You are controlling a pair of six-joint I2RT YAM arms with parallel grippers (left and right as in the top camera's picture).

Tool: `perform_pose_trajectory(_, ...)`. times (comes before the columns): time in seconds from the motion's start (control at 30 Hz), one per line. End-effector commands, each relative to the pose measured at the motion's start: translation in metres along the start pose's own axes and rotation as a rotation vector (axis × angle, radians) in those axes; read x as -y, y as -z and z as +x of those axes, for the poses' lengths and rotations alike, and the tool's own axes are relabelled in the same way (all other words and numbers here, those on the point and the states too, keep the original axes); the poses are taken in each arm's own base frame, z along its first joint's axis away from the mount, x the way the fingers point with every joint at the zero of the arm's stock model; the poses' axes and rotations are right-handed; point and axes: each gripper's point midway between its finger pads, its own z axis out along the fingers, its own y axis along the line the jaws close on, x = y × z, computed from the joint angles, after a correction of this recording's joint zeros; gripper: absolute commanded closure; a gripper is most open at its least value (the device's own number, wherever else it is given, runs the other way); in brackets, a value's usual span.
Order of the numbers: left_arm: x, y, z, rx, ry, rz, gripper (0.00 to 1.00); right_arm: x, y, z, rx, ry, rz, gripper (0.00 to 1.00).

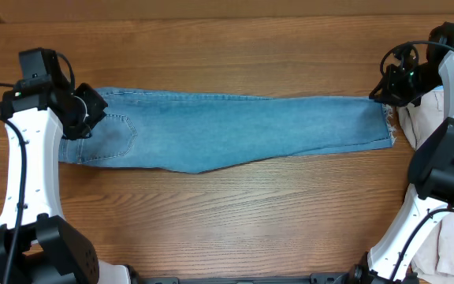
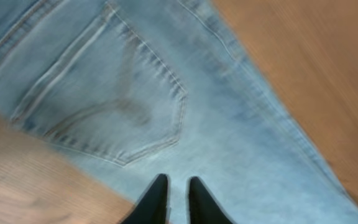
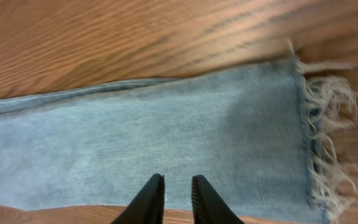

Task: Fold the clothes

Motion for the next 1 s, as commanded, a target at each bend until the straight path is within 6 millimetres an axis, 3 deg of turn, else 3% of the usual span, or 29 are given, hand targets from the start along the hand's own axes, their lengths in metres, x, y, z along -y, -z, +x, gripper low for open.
perform_pose_trajectory(0.0,-0.031,-0.013,0.007,-0.046,-0.002,-0.153,0.51,0.012,0.019,-0.003,0.046,-0.039,0.142,0.65)
perform_pose_trajectory(0.1,-0.037,-0.028,0.017,-0.119,-0.046,-0.179,0.38,-0.006,0.015,-0.002,0.040,-0.001,0.036,0.49)
perform_pose_trajectory(0.17,-0.039,-0.032,0.019,-0.134,-0.042,-0.187,0.25,-0.055,0.010,0.001,0.036,0.174,-0.177,0.45)
perform_pose_trajectory(0.2,-0.040,-0.032,0.017,-0.132,-0.027,-0.185,0.24,-0.071,0.006,0.003,0.034,0.232,-0.208,0.42)
perform_pose_trajectory(0.27,-0.044,-0.027,0.020,-0.167,0.068,-0.142,0.36,-0.107,-0.009,0.004,0.030,0.333,-0.214,0.36)
perform_pose_trajectory(0.33,-0.060,-0.020,0.014,-0.190,0.205,-0.098,0.34,-0.155,-0.027,0.006,0.045,0.463,-0.229,0.34)
perform_pose_trajectory(0.4,-0.085,-0.012,0.006,-0.192,0.293,-0.095,0.26,-0.232,-0.050,0.019,0.077,0.631,-0.296,0.29)
perform_pose_trajectory(0.43,-0.107,-0.006,0.008,-0.201,0.341,-0.151,0.15,-0.277,-0.061,0.029,0.108,0.725,-0.328,0.25)
perform_pose_trajectory(0.47,-0.126,-0.001,0.012,-0.209,0.368,-0.221,0.00,-0.309,-0.069,0.041,0.128,0.809,-0.354,0.23)
perform_pose_trajectory(0.57,-0.177,0.021,0.031,-0.242,0.436,-0.453,0.00,-0.415,-0.095,0.100,0.200,1.082,-0.447,0.13)
perform_pose_trajectory(0.63,-0.201,0.036,0.043,-0.250,0.580,-0.564,0.00,-0.467,-0.111,0.139,0.270,1.200,-0.435,0.07)
perform_pose_trajectory(0.7,-0.209,0.046,0.057,-0.286,0.702,-0.600,0.00,-0.504,-0.126,0.167,0.375,1.271,-0.362,0.01)
perform_pose_trajectory(0.8,-0.211,0.043,0.064,-0.315,0.683,-0.606,0.00,-0.528,-0.139,0.187,0.437,1.301,-0.356,0.00)
perform_pose_trajectory(0.87,-0.200,0.023,0.058,-0.319,0.591,-0.498,0.00,-0.522,-0.143,0.180,0.426,1.231,-0.330,0.00)
perform_pose_trajectory(0.93,-0.166,0.002,0.041,-0.313,0.422,-0.282,0.02,-0.504,-0.142,0.161,0.393,1.128,-0.299,0.00)
perform_pose_trajectory(0.97,-0.125,-0.008,0.024,-0.287,0.255,-0.050,0.03,-0.480,-0.141,0.140,0.359,1.047,-0.256,0.00)
